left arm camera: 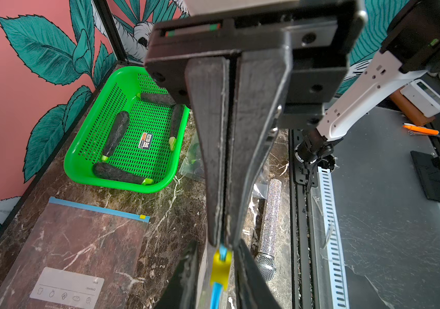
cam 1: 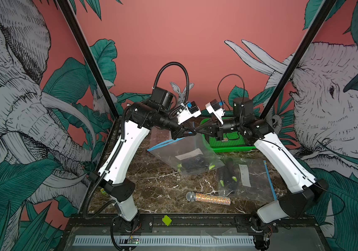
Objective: Place the eggplant in a zip-top bag and seal the zipper
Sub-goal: Zip the zipper on the zipper food storage bag.
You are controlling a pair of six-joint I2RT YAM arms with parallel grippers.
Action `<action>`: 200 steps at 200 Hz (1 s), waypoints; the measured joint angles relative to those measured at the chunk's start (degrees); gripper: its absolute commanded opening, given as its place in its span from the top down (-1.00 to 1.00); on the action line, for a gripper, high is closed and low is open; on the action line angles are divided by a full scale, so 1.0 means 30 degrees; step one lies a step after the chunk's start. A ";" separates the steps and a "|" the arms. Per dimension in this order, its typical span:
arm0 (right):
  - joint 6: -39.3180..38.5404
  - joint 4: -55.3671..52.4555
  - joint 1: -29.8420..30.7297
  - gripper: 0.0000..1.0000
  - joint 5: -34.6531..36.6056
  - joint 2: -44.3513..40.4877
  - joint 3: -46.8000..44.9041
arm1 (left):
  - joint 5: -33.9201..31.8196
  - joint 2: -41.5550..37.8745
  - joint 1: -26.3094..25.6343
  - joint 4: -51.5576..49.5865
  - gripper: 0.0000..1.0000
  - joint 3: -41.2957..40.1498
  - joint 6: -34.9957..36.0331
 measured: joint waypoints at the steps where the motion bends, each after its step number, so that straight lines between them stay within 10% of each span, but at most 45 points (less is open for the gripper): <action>1: 0.0000 0.0000 0.0000 1.00 0.0007 0.0000 0.0000 | 0.0000 0.0000 0.0000 0.0000 0.54 0.0000 -0.0015; 77: -0.0029 0.0000 0.0022 1.00 0.0364 0.0000 -0.0109 | -0.0284 -0.0044 0.0000 -0.0219 0.89 0.0000 0.0146; 200: 0.0175 0.0051 -0.0058 1.00 0.0452 -0.0262 -0.0619 | -0.0925 -0.1421 0.0073 0.0357 0.92 -0.2076 0.0459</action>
